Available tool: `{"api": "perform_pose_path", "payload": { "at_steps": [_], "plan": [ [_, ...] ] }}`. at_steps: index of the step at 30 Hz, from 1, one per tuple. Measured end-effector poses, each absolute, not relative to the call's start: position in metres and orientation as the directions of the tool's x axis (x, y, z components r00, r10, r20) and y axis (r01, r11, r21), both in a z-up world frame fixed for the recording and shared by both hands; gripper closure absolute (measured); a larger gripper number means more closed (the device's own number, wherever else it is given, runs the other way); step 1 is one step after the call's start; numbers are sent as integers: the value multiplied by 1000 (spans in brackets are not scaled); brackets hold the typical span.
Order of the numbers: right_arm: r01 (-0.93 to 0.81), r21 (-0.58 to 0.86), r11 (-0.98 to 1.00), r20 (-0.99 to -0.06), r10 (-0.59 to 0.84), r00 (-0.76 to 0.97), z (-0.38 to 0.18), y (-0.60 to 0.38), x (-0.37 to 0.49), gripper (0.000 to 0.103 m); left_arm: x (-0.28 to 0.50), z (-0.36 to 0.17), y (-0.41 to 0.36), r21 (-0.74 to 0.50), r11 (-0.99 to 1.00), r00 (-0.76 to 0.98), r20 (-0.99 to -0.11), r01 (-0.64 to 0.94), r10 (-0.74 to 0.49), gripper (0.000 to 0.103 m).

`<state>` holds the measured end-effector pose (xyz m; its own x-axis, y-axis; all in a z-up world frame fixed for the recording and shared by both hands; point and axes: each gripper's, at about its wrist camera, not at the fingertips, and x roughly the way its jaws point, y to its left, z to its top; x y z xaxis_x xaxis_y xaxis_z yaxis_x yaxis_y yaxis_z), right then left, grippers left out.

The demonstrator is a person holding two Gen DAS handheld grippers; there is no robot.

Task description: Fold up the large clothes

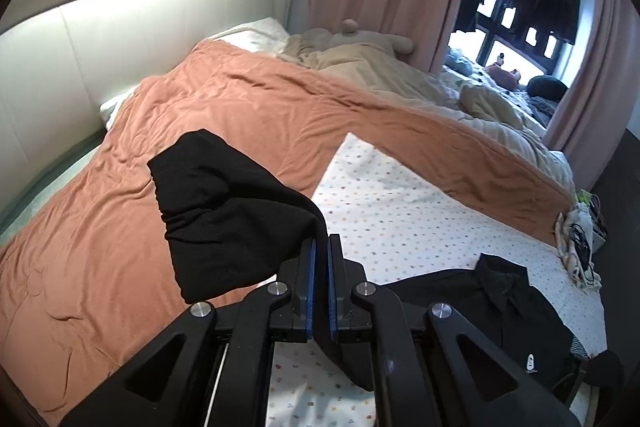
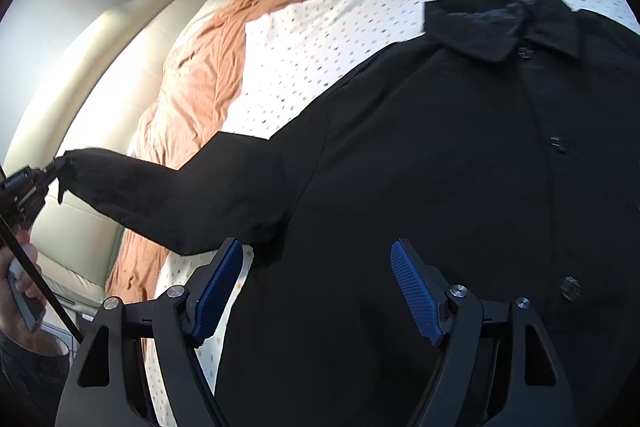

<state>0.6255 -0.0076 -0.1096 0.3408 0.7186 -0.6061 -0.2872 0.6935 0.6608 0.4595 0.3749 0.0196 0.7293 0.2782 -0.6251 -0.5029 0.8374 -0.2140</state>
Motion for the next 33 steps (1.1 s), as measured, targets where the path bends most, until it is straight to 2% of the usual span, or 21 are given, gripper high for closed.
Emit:
{"api": "perform_pose_path", "payload": {
  "at_steps": [3, 5, 7, 10, 18, 24, 33],
  "plan": [
    [-317, 619, 719, -617, 694, 372, -97, -27, 610, 25, 467, 41, 340, -222, 869, 767, -596, -442, 238, 96],
    [-281, 666, 691, -577, 716, 394, -90, -48, 599, 23, 474, 52, 315, -222, 893, 792, -576, -391, 204, 96],
    [-241, 695, 677, -545, 716, 437, -86, -72, 583, 16, 481, 60, 298, -222, 910, 806, -566, -351, 173, 96],
    [-217, 666, 713, -570, 675, 469, -90, -90, 566, 16, 490, 67, 268, -224, 931, 821, -558, -287, 119, 96],
    [33, 724, 689, -577, 578, 577, -112, -165, 569, 16, 515, 72, 197, -198, 970, 827, -563, -142, 6, 96],
    [139, 760, 635, -573, 552, 606, -127, -184, 576, 16, 539, 61, 162, -233, 971, 818, -568, -56, -89, 96],
    [250, 793, 556, -570, 532, 626, -138, -210, 569, 16, 571, 11, 105, -329, 942, 778, -577, 60, -251, 96]
  ]
}}
